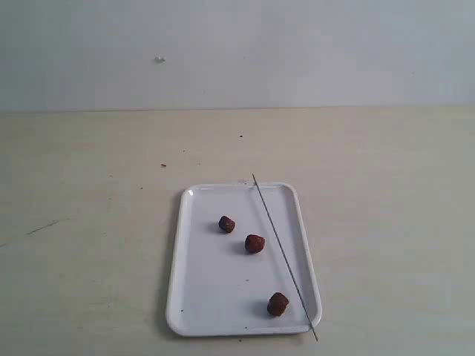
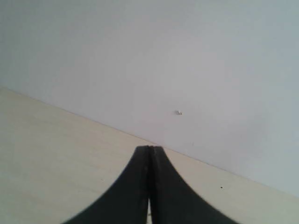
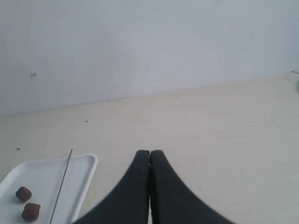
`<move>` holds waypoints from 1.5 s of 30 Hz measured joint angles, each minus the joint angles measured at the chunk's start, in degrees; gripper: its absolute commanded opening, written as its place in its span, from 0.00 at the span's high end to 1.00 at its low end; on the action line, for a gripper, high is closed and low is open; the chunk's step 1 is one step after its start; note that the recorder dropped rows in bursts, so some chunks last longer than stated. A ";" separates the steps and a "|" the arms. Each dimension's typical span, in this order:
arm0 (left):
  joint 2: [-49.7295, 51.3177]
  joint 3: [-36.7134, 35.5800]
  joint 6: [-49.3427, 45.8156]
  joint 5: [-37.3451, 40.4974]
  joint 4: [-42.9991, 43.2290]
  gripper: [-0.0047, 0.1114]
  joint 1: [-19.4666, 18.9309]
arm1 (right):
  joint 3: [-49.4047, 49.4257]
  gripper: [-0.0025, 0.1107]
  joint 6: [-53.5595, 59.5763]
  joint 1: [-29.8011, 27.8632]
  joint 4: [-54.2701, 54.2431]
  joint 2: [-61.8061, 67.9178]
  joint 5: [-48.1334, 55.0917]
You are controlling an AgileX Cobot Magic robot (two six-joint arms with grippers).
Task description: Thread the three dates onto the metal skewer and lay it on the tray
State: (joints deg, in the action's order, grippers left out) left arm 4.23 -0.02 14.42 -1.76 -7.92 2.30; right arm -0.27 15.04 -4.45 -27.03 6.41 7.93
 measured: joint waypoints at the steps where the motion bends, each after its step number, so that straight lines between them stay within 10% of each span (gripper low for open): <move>1: 0.00 0.00 0.00 0.00 0.00 0.96 0.00 | 0.00 0.98 -0.61 0.00 0.00 0.00 -0.67; 27: 0.00 0.00 0.00 0.00 0.00 0.96 0.00 | -0.17 0.98 -26.69 0.00 -23.33 0.00 -28.29; 45: 0.00 0.00 0.00 0.00 0.00 0.96 0.00 | -33.70 0.98 -11.53 0.00 5.67 32.49 12.23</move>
State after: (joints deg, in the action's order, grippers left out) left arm 4.23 -0.02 14.42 -1.76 -7.92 2.30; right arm -33.97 3.51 -4.45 -21.36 38.90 20.16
